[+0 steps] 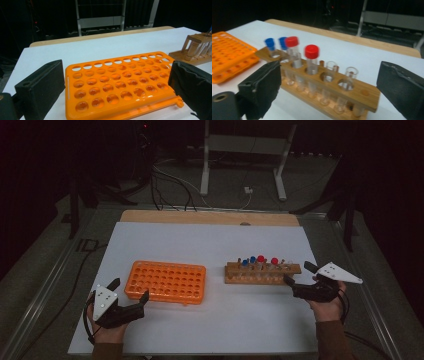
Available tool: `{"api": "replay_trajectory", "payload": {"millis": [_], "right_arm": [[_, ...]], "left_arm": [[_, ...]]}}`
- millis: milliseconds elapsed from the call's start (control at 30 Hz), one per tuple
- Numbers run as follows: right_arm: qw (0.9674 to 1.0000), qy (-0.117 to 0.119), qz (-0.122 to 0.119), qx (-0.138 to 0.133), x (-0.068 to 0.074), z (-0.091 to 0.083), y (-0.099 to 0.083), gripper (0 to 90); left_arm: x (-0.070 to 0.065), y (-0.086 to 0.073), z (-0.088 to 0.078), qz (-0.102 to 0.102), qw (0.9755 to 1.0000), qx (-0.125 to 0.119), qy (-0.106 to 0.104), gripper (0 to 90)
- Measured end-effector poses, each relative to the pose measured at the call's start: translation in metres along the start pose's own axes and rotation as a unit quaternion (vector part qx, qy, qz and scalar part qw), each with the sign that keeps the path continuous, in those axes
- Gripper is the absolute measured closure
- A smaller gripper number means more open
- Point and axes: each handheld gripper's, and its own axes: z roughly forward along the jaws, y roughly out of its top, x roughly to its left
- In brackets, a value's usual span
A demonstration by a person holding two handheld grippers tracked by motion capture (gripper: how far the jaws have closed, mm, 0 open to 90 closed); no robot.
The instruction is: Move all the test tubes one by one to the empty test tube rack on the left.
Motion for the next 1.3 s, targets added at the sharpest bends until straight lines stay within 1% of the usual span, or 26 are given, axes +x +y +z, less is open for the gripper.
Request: {"api": "replay_trajectory", "payload": {"millis": [67,133,167,200,233,267,300,333,367,400,467,500,600,667,867,933,1100,1300], "right_arm": [[0.9999,-0.003,0.003,0.010,-0.005,0.004,0.002,12.0],[0.9998,-0.006,0.011,0.012,-0.010,0.007,0.004,17.2],[0.9998,-0.006,0.011,0.012,-0.010,0.007,0.004,17.2],[0.9996,-0.012,0.017,0.021,-0.014,0.011,0.005,24.3],[0.9994,-0.018,0.017,0.023,-0.016,0.013,0.006,28.2],[0.9994,-0.018,0.017,0.023,-0.016,0.013,0.006,28.2],[0.9990,-0.027,0.017,0.032,-0.019,0.016,0.006,35.4],[0.9990,-0.027,0.017,0.032,-0.019,0.016,0.006,35.4],[0.9986,-0.028,0.016,0.042,-0.021,0.020,0.006,44.3],[0.9980,-0.035,0.013,0.050,-0.022,0.022,0.005,48.4],[0.9977,-0.031,0.013,0.058,-0.023,0.026,0.004,54.8],[0.9972,-0.035,0.012,0.065,-0.023,0.027,0.003,57.7],[0.9969,-0.040,0.000,0.067,-0.022,0.031,0.002,64.1],[0.9965,-0.044,-0.004,0.070,-0.021,0.034,0.002,66.4],[0.9954,-0.043,-0.010,0.085,-0.020,0.043,-0.002,73.5],[0.9951,-0.043,-0.011,0.088,-0.019,0.044,-0.003,74.2],[0.9955,-0.041,-0.010,0.085,-0.017,0.045,-0.004,75.8],[0.9954,-0.047,-0.014,0.082,-0.017,0.043,-0.001,76.1]], "left_arm": [[0.000,0.000,0.000,-0.002,1.0000,-0.001,0.001,1.1],[0.000,0.000,0.000,-0.002,1.0000,0.000,0.001,1.1],[0.000,0.000,0.000,-0.002,1.0000,0.000,0.001,1.1],[0.000,0.000,0.000,-0.002,1.0000,0.000,0.000,1.1],[0.000,0.000,0.001,-0.003,1.0000,0.001,0.000,1.1],[0.000,0.000,0.001,-0.001,1.0000,0.002,0.000,1.1],[0.000,-0.001,0.001,-0.001,1.0000,0.002,0.001,1.1],[0.000,-0.001,0.001,-0.001,1.0000,0.003,0.001,1.1],[0.000,-0.001,0.001,0.000,1.0000,0.003,0.001,1.1],[-0.001,-0.001,0.001,0.001,1.0000,0.003,0.000,1.1],[-0.001,-0.001,0.002,0.000,1.0000,0.003,0.000,1.1],[-0.001,-0.001,0.002,0.000,1.0000,0.004,-0.001,1.1],[-0.001,-0.001,0.002,0.000,1.0000,0.005,-0.001,1.1],[-0.002,-0.001,0.002,0.001,1.0000,0.005,-0.001,1.1],[-0.003,-0.002,0.003,0.005,0.9999,0.009,-0.004,1.1],[-0.003,-0.002,0.004,0.006,0.9999,0.009,-0.004,1.1],[-0.004,-0.002,0.004,0.008,0.9999,0.011,-0.007,1.1],[-0.005,-0.001,0.005,0.008,0.9998,0.013,-0.009,1.2]]}}
